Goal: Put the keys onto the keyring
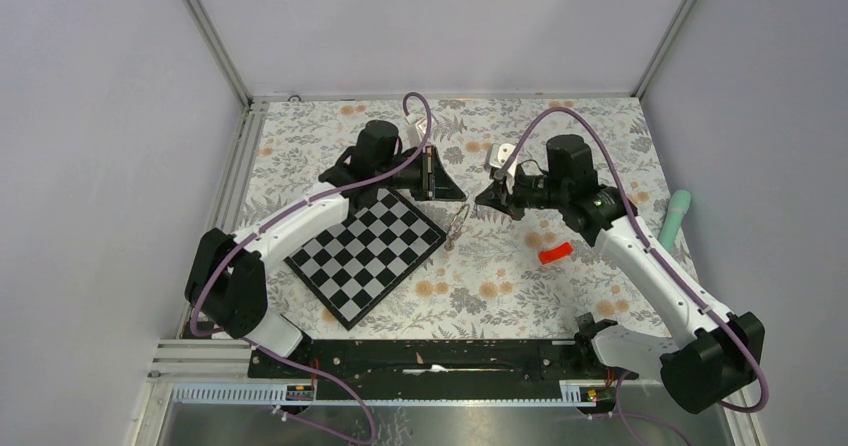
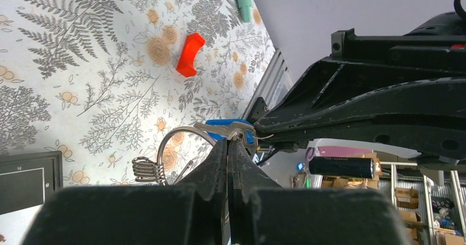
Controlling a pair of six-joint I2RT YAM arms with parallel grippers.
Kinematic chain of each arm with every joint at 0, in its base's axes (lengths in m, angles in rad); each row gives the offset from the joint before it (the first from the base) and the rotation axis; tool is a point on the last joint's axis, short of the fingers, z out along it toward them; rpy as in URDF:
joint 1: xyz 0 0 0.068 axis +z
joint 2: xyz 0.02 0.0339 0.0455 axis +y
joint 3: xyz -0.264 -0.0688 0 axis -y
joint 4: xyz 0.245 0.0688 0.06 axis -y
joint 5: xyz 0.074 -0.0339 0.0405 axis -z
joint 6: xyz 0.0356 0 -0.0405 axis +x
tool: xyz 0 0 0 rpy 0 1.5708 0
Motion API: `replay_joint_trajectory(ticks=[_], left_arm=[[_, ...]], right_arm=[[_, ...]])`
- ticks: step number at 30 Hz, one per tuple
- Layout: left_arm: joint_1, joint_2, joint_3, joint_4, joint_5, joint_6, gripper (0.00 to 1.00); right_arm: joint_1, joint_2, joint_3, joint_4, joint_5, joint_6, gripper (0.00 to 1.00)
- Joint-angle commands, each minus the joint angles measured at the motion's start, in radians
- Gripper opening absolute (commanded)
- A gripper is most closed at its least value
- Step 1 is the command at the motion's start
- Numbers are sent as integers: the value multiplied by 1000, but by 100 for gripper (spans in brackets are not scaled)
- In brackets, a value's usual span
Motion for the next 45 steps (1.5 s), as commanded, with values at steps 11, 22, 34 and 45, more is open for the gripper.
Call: replay_joint_trajectory(ticks=[11, 22, 34, 45], left_arm=[[4, -17, 70, -53, -76, 17, 0], [-1, -16, 66, -53, -76, 12, 0], [-5, -17, 58, -51, -80, 27, 0], [-16, -17, 57, -51, -83, 42, 0]], right_arm=[[46, 38, -16, 78, 7, 23, 0], [77, 67, -22, 112, 69, 38, 0], [80, 80, -6, 130, 92, 83, 0], [79, 87, 1, 141, 121, 106, 0]])
